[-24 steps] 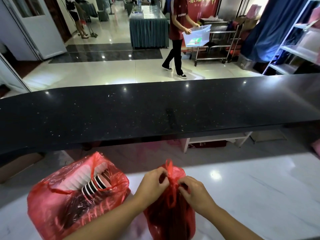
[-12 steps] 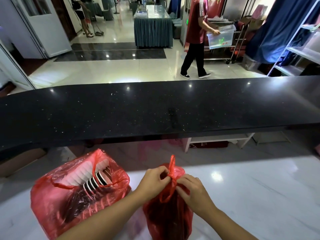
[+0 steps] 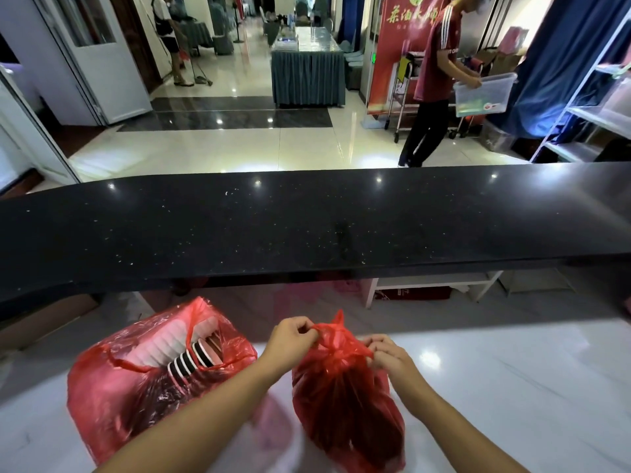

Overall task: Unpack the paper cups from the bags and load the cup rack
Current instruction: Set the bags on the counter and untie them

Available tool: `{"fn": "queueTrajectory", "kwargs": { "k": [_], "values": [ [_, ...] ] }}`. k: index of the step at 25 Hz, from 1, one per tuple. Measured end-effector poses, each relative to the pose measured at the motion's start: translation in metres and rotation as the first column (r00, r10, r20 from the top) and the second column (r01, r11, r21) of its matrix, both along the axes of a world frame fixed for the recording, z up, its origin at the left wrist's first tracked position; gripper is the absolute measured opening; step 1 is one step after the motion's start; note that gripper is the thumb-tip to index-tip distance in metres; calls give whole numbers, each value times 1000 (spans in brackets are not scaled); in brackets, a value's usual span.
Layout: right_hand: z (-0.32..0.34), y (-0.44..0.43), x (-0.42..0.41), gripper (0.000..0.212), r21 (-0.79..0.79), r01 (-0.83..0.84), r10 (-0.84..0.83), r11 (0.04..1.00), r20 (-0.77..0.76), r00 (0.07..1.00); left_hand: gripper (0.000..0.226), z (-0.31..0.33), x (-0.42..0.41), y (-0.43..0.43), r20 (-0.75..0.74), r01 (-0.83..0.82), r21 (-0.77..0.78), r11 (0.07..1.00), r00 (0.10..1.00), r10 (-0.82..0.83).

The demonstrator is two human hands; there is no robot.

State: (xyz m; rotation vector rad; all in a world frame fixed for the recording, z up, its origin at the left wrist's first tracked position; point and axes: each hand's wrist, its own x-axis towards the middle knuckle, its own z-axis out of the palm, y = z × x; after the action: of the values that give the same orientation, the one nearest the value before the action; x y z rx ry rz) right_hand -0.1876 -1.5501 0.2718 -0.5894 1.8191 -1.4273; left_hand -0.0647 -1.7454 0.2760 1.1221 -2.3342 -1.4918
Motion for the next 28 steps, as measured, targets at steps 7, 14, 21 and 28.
{"fn": "queueTrajectory", "kwargs": {
  "k": [7,14,21,28],
  "values": [
    [-7,48,-33,20,69,-37,51,997,-223,973,35,15,13,-32,16,-346,-116,931,937,350],
    [-8,46,-15,30,120,-196,227,973,-371,901,25,1,9,10,137,148,119,982,977,-164],
    [4,27,15,24,53,-217,221,975,-390,894,28,-37,10,33,187,290,-466,836,956,-228],
    [-17,-7,-7,27,303,-220,369,927,-647,667,11,-35,33,33,64,235,-445,864,971,-231]
  ]
}}
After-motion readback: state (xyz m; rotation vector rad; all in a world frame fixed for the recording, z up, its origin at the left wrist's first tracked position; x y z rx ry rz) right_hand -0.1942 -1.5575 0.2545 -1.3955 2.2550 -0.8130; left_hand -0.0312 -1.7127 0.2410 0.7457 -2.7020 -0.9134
